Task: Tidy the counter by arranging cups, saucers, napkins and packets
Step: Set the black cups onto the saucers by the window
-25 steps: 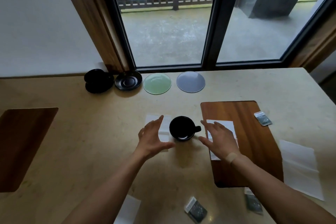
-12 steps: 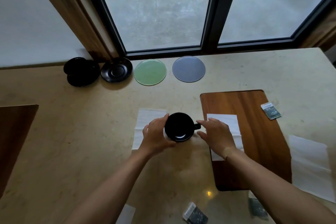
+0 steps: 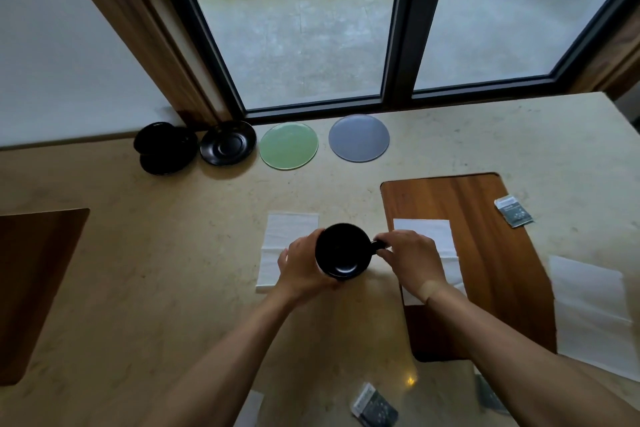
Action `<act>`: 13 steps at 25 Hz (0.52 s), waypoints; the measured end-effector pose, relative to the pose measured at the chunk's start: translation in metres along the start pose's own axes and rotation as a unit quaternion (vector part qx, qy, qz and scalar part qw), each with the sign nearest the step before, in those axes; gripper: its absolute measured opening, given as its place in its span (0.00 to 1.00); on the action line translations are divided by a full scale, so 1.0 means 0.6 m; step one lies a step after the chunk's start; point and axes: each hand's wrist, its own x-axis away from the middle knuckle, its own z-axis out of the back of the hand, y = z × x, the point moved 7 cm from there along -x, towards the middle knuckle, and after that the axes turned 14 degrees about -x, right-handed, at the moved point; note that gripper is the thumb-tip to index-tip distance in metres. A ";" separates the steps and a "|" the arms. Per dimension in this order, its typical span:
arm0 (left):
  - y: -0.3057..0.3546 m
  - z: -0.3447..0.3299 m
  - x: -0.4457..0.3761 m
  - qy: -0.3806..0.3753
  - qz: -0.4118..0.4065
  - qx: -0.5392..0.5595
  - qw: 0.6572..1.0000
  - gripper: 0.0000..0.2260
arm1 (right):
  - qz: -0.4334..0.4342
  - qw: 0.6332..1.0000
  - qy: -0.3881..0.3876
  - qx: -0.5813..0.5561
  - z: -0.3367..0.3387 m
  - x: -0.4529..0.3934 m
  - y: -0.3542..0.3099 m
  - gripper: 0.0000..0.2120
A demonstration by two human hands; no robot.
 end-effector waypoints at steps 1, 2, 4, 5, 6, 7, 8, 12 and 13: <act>0.004 0.008 0.014 0.004 -0.002 0.004 1.000 0.38 | 0.003 1.000 -0.003 -0.006 0.006 0.010 -0.005 0.10; 0.008 0.016 0.027 0.009 -0.005 0.008 1.000 0.39 | 0.007 1.000 -0.004 -0.015 0.012 0.019 -0.011 0.10; 0.014 0.034 0.049 0.017 -0.012 0.017 1.000 0.38 | 0.020 0.999 0.011 -0.040 0.028 0.033 -0.025 0.10; 0.016 0.042 0.061 0.017 -0.013 0.022 1.000 0.38 | 0.028 0.998 0.020 -0.053 0.035 0.039 -0.031 0.10; 0.017 0.051 0.073 0.018 -0.010 0.029 0.999 0.39 | 0.036 0.997 0.026 -0.064 0.041 0.047 -0.041 0.09; 0.014 0.059 0.085 0.017 -0.005 0.038 0.999 0.39 | 0.045 0.996 0.026 -0.070 0.043 0.053 -0.053 0.09; 0.009 0.065 0.094 0.014 0.001 0.046 0.999 0.40 | 0.051 0.996 0.024 -0.074 0.043 0.056 -0.063 0.08; -0.026 0.101 0.128 0.019 0.004 0.057 0.998 0.40 | 0.068 0.993 0.025 -0.090 0.034 0.073 -0.112 0.08; -0.038 0.110 0.136 0.019 0.004 0.067 0.998 0.40 | 0.073 0.992 0.025 -0.097 0.030 0.075 -0.126 0.08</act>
